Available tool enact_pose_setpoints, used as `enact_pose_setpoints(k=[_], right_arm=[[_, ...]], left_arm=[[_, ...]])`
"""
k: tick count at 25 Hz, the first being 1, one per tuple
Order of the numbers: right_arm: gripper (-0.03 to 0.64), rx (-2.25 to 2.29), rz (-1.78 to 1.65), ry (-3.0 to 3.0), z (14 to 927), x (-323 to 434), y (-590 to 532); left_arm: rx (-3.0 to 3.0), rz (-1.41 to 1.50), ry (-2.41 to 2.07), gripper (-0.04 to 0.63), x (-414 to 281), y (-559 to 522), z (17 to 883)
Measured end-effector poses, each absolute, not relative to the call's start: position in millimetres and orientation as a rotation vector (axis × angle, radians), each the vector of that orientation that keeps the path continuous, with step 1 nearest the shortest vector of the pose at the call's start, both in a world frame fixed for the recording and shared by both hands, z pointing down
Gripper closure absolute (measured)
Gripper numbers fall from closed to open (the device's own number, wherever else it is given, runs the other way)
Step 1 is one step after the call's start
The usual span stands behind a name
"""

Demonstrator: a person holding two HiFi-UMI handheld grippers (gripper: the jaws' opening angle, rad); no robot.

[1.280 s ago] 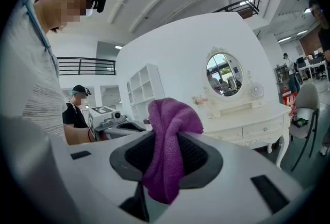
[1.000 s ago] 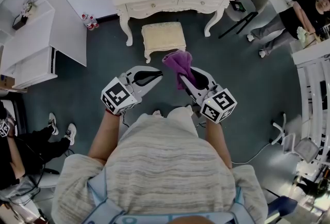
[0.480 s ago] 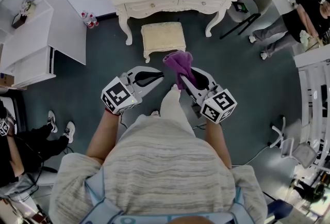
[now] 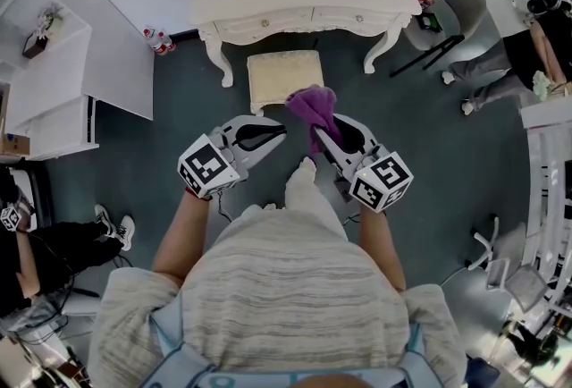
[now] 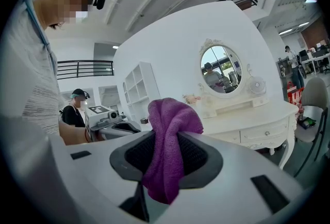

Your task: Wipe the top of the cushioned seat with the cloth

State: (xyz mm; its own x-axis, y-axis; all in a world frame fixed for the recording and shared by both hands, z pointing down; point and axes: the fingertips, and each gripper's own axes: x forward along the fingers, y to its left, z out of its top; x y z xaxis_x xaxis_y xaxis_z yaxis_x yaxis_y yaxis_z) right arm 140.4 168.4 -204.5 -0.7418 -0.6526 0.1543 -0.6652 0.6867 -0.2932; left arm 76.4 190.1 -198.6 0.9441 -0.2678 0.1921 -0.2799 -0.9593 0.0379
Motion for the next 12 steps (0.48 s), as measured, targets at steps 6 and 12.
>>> enact_pose_setpoints(k=[6, 12], right_arm=[[0.503, 1.119, 0.513, -2.857, -204.2, 168.8, 104.1], [0.503, 1.06, 0.504, -2.868, -203.9, 187.2, 44.8]], left_arm=[[3.01, 0.247, -0.484, 0.571, 98.8, 132.1, -198.3], [2.957, 0.172, -0.572, 0.571, 111.3, 72.9, -194.5]])
